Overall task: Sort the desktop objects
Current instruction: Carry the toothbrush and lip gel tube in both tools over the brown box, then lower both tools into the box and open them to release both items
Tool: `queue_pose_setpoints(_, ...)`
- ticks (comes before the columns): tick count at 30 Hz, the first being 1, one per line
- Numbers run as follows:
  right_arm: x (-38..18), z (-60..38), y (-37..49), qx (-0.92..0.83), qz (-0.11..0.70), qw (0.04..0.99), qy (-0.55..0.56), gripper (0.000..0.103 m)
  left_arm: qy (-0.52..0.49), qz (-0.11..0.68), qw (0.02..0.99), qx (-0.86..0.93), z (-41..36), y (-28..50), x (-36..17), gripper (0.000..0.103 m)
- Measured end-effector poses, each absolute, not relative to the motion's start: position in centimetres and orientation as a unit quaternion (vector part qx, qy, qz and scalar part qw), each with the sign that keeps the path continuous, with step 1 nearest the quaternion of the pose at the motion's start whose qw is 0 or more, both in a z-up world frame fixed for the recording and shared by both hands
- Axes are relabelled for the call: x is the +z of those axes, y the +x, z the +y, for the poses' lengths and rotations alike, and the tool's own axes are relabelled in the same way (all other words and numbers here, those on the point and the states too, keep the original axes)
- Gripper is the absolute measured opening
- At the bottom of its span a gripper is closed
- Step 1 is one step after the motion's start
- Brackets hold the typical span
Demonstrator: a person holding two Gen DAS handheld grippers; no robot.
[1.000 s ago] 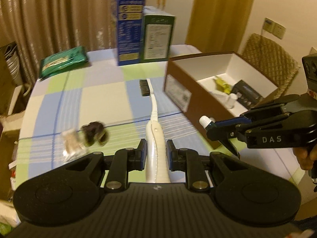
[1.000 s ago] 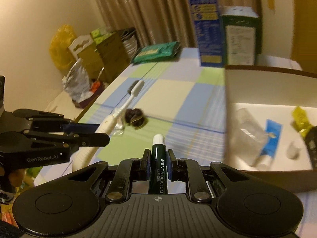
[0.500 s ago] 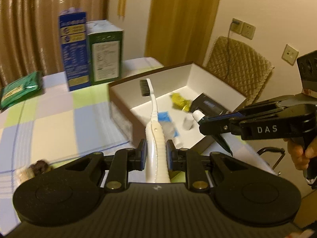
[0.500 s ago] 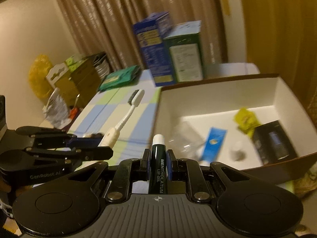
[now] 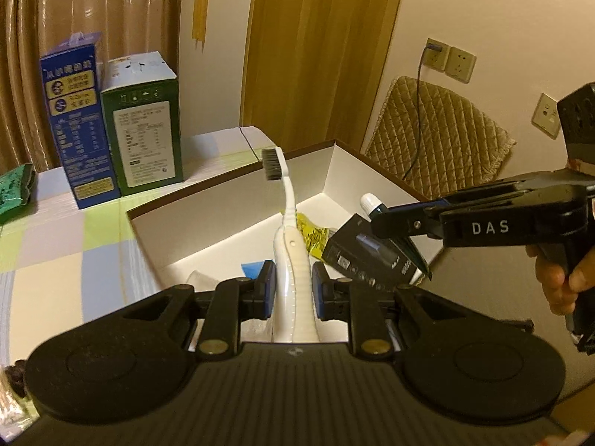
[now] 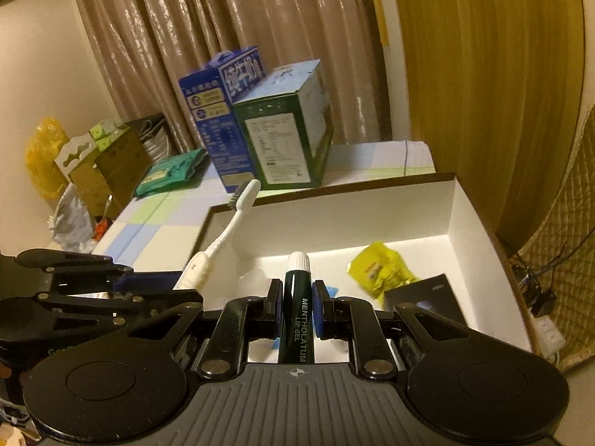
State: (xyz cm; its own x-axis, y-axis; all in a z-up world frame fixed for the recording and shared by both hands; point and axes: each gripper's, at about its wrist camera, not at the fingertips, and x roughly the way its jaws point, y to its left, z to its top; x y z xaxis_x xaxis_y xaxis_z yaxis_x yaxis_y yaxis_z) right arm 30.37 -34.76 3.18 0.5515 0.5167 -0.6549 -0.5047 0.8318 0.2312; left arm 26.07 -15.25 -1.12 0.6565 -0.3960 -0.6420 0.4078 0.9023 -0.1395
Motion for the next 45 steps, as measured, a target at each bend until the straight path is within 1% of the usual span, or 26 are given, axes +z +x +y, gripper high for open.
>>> queue_pose_setpoints(9, -0.3, -34.8, 36.2, 0.294, 0.412, 0.862, -0.02, 0.013, -0.004, 0.396, 0.901, -0.178, -18.3, 31.3, -3.7, 0.017)
queue_pose_setpoints(16, -2.4, -34.8, 38.9, 0.295, 0.442, 0.847, -0.028, 0.013, -0.013, 0.435, 0.887, -0.154, -19.5, 34.1, -6.3, 0.017)
queue_pose_setpoints(30, -4.0, -34.5, 41.0, 0.308, 0.462, 0.831, -0.018, 0.013, 0.002, 0.47, 0.876, -0.109, -19.6, 38.5, -9.1, 0.017)
queue_pose_setpoints(40, -4.6, -34.2, 41.6, 0.309, 0.466, 0.829, -0.018, 0.013, -0.001, 0.481, 0.871, -0.1, -19.0, 39.0, -9.7, 0.017)
queue_pose_setpoints(43, -4.6, -33.9, 41.6, 0.311, 0.459, 0.832, -0.022, 0.013, 0.001, 0.481, 0.871, -0.103, -19.0, 39.0, -9.6, 0.019)
queue_pose_setpoints(45, -4.6, -33.8, 41.6, 0.318, 0.453, 0.832, -0.024, 0.013, 0.003, 0.48, 0.871, -0.105, -18.9, 38.9, -9.5, 0.023)
